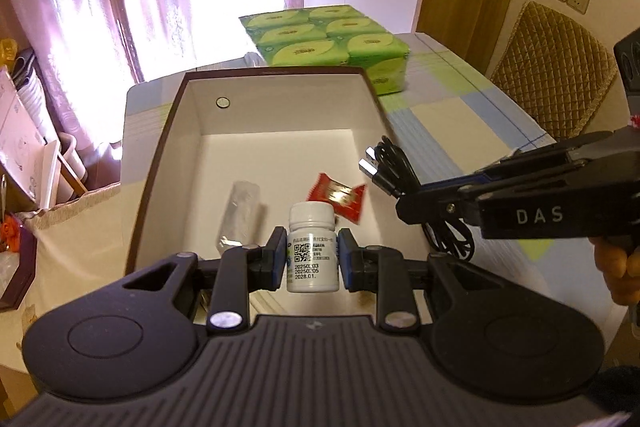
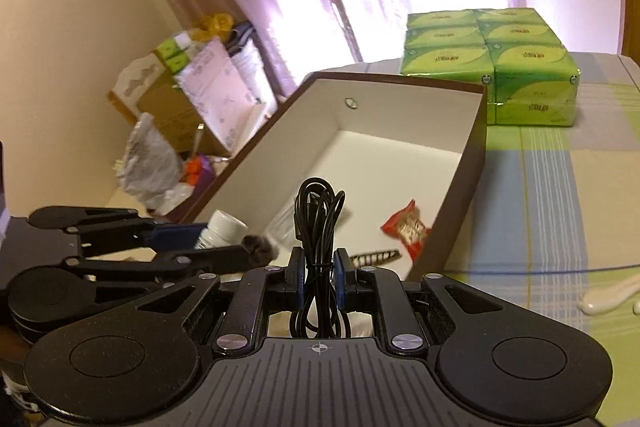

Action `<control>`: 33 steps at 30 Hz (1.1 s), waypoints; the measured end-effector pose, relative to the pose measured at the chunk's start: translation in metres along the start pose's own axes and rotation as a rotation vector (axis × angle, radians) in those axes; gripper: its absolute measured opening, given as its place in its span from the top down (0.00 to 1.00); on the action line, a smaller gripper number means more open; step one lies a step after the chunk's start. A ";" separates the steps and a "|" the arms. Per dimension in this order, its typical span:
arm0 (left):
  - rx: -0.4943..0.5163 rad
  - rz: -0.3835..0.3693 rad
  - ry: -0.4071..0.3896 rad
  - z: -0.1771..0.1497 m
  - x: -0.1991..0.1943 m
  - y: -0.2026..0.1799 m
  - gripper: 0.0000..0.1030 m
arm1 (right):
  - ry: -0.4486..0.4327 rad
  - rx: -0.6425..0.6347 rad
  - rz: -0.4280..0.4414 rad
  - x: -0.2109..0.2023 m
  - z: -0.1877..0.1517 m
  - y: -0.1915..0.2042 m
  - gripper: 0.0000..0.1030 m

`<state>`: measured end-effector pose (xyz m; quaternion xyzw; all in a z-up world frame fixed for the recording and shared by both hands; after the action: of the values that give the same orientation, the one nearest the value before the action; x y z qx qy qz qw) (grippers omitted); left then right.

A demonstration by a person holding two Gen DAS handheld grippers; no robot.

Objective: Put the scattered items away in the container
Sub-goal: 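Carry the pill bottle and black cable over the box opening, then open the left gripper to drop the pill bottle while the right drops the cable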

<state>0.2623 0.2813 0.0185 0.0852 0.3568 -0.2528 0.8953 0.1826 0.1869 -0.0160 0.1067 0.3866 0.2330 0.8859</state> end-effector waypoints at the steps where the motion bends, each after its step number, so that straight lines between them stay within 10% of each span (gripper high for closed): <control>1: 0.007 -0.006 0.000 0.004 0.006 0.006 0.78 | 0.005 0.002 -0.016 0.009 0.004 -0.002 0.84; 16: 0.144 -0.080 0.028 0.065 0.123 0.042 0.78 | 0.052 0.059 -0.225 0.109 0.053 -0.049 0.84; 33: 0.144 -0.070 0.158 0.057 0.214 0.074 0.78 | 0.133 -0.108 -0.339 0.173 0.069 -0.076 0.84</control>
<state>0.4663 0.2421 -0.0878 0.1566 0.4099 -0.3013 0.8466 0.3605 0.2060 -0.1069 -0.0235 0.4435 0.1071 0.8895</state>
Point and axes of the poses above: each gripper's, at about its wrist camera, not at the fingertips, and x roughly the way its jaws point, y to its left, z to its top, the point moved 5 cm from there along x, roughly the way its jaws point, and after that the axes turned 6 degrees about -y, right-handed, at the moved point
